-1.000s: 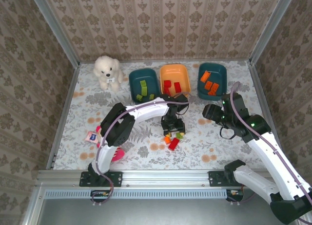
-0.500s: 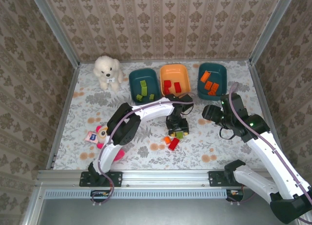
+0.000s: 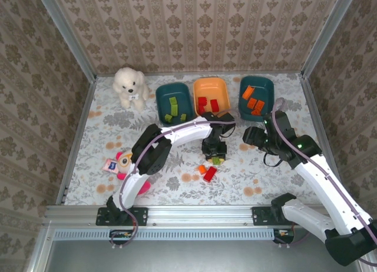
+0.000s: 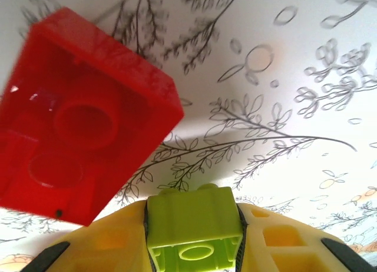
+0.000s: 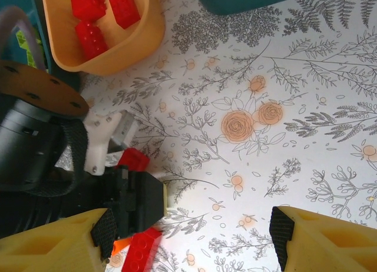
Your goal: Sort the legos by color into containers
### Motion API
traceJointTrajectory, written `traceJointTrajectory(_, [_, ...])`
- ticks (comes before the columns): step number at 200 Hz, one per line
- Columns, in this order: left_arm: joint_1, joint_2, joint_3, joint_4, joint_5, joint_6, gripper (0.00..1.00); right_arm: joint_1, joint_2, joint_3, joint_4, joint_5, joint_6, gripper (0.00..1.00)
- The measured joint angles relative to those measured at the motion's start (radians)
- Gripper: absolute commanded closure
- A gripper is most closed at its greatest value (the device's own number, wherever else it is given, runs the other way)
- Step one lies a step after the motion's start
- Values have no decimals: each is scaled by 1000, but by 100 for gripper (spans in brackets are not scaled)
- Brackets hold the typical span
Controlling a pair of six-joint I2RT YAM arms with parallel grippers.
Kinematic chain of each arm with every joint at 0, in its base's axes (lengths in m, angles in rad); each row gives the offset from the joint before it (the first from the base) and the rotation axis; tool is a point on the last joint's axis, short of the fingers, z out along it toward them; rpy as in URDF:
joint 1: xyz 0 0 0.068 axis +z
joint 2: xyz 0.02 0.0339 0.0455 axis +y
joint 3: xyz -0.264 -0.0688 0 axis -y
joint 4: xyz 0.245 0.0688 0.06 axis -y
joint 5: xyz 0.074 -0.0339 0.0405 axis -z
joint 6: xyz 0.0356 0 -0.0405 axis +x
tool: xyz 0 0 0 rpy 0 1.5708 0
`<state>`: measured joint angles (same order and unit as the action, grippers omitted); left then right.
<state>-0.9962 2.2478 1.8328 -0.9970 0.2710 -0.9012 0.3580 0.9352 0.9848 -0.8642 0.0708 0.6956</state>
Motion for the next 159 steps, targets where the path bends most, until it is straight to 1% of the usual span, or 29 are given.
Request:
traceJointTrajectory(22, [29,-53,3,-10,-53,25,71,0,23,19,0,-16,-22,27])
traceJointTrajectory(40, [92,-126,3,-12,-90,49,71,0,45,35,5,-54,-46,27])
traceJointTrajectory(66, [256,-230,9,-2,-125,97,71,5,101,53,31,-122,-76,27])
traceJointTrajectory(83, [370,-240,33,18,-141,135,71,20,155,76,46,-161,-92,27])
traceJointTrajectory(87, [384,-238,37,22,-141,139,71,25,168,83,50,-167,-95,27])
traceJointTrajectory(91, [416,-230,47,31,-145,148,71,31,181,89,55,-175,-98,27])
traceJointTrajectory(105, [486,-182,109,33,-145,174,71,50,227,118,68,-202,-107,27])
traceJointTrajectory(118, [522,-117,183,40,-144,193,70,67,265,145,75,-219,-116,28])
traceJointTrajectory(138, [558,19,327,58,-128,222,70,95,324,186,88,-241,-125,28])
traceJointTrajectory(159, [573,151,450,58,-106,245,69,117,358,199,99,-252,-129,28])
